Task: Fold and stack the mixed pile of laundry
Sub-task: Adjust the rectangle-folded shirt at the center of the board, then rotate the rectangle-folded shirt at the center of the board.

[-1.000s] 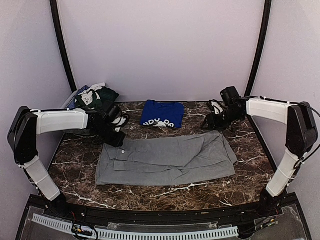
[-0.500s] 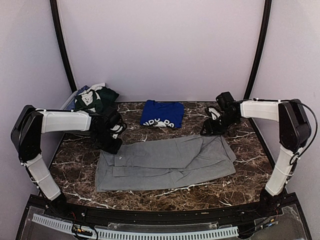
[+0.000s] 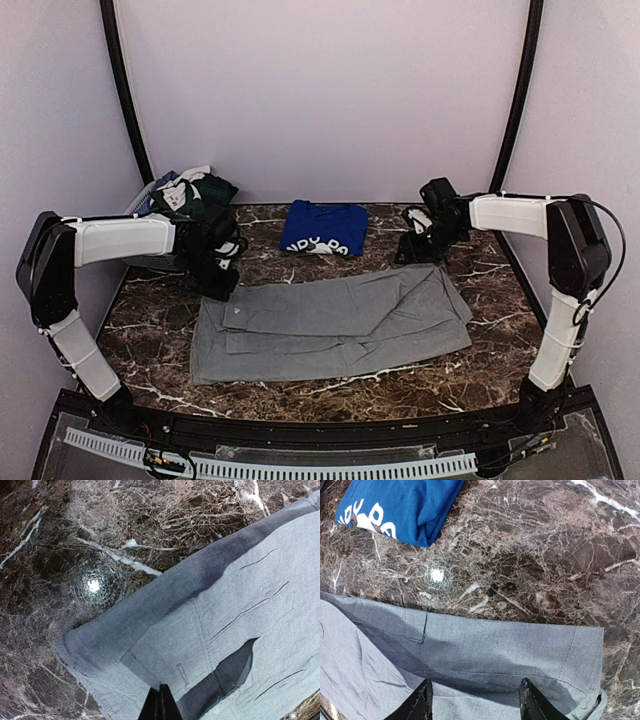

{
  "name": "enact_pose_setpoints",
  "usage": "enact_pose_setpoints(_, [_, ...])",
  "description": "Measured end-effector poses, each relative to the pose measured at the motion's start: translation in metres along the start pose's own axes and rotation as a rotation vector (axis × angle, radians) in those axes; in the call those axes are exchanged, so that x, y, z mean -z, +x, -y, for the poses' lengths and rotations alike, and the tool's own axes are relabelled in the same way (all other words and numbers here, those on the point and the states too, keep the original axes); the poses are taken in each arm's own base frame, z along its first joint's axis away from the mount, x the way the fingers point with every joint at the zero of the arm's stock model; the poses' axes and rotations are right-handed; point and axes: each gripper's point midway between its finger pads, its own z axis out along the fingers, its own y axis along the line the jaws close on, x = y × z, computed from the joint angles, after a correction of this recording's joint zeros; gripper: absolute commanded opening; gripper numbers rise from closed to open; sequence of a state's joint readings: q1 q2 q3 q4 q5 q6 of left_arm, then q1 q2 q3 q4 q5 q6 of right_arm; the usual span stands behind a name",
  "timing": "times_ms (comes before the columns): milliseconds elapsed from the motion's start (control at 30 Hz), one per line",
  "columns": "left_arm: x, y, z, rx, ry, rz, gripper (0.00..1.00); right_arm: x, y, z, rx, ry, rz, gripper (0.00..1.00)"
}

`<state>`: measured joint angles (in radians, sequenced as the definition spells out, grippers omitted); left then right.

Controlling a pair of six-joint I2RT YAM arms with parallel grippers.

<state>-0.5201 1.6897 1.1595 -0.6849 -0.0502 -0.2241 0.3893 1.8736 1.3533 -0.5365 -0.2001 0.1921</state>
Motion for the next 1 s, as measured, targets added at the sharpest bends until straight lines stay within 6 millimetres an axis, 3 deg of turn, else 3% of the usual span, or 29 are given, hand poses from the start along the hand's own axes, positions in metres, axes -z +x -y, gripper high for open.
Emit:
enact_pose_setpoints(133, [0.008,-0.003,0.000,0.007,0.012,0.005,0.00,0.009,-0.011,-0.006,0.009,-0.007,0.028,0.57])
enact_pose_setpoints(300, [0.006,0.001,-0.004,0.016,0.010,-0.015,0.00,0.032,-0.017,-0.022,0.035,-0.042,0.069,0.50])
enact_pose_setpoints(467, [0.002,0.005,-0.009,0.018,-0.007,-0.039,0.03,0.044,-0.014,-0.042,0.067,-0.089,0.082,0.44])
enact_pose_setpoints(600, [0.002,0.006,-0.008,0.004,0.002,-0.045,0.27,0.029,0.006,-0.044,0.061,-0.105,0.024,0.43])
enact_pose_setpoints(733, [0.003,0.007,-0.007,-0.004,0.008,-0.049,0.41,0.002,0.022,-0.038,0.049,-0.100,-0.045,0.43])
enact_pose_setpoints(833, [0.009,0.006,-0.008,0.000,0.009,-0.034,0.45,-0.021,0.037,-0.033,0.039,-0.087,-0.109,0.42])
enact_pose_setpoints(1000, [0.038,-0.012,0.006,-0.004,0.093,0.080,0.47,-0.040,0.057,-0.023,0.027,-0.051,-0.174,0.42])
